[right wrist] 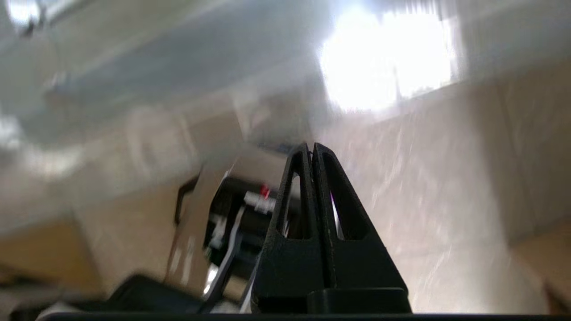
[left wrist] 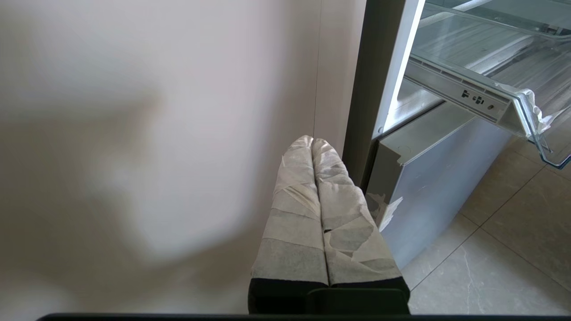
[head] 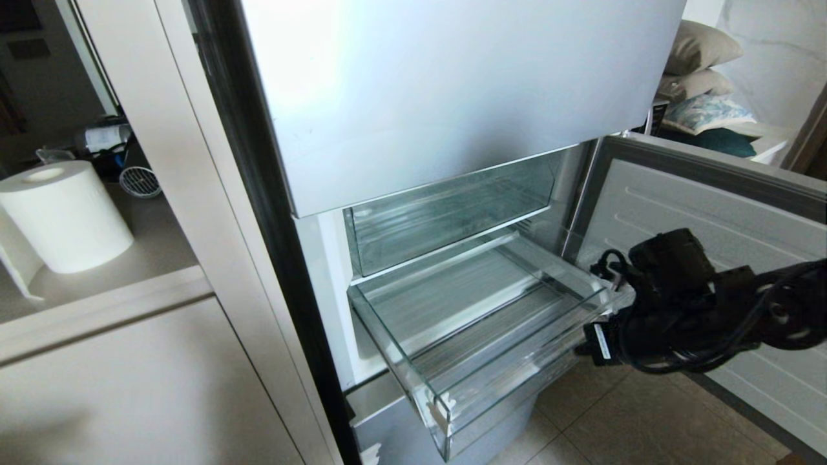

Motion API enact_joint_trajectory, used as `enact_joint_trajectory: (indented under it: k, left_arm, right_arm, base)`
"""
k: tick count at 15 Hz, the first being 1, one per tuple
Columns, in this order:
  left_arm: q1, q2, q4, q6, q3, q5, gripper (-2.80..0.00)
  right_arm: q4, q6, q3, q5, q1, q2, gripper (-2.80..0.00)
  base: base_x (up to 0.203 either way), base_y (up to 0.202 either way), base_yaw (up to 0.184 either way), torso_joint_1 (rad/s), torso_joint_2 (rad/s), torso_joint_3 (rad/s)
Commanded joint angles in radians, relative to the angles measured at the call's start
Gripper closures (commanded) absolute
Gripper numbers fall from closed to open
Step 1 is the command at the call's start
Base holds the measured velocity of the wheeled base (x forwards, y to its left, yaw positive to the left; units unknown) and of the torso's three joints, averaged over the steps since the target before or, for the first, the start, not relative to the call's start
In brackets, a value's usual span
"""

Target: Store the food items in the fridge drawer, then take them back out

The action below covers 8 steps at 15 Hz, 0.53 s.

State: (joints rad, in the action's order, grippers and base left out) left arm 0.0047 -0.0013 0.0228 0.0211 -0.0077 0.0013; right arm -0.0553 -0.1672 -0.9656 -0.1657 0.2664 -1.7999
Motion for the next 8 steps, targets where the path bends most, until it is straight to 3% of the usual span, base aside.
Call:
enact_joint_trajectory:
  k: [1, 6, 8]
  left_arm:
    - [0.0, 0.001, 0.0, 0.0, 0.0, 0.0, 0.0]
    - [0.0, 0.001, 0.0, 0.0, 0.0, 0.0, 0.0]
    - [0.001, 0.001, 0.0, 0.0, 0.0, 0.0, 0.0]
  right_arm:
    - [0.042, 0.03, -0.071, 0.0, 0.001, -0.136, 0.0]
    - [0.359, 0.022, -0.175, 0.0, 0.045, -0.298, 0.0]
    - [0.507, -0.073, -0.244, 0.027, 0.095, -0.355, 0.0]
  base:
    - [0.0, 0.0, 0.0, 0.0, 0.0, 0.0]
    - [0.0, 0.0, 0.0, 0.0, 0.0, 0.0]
    - [0.0, 0.0, 0.0, 0.0, 0.0, 0.0]
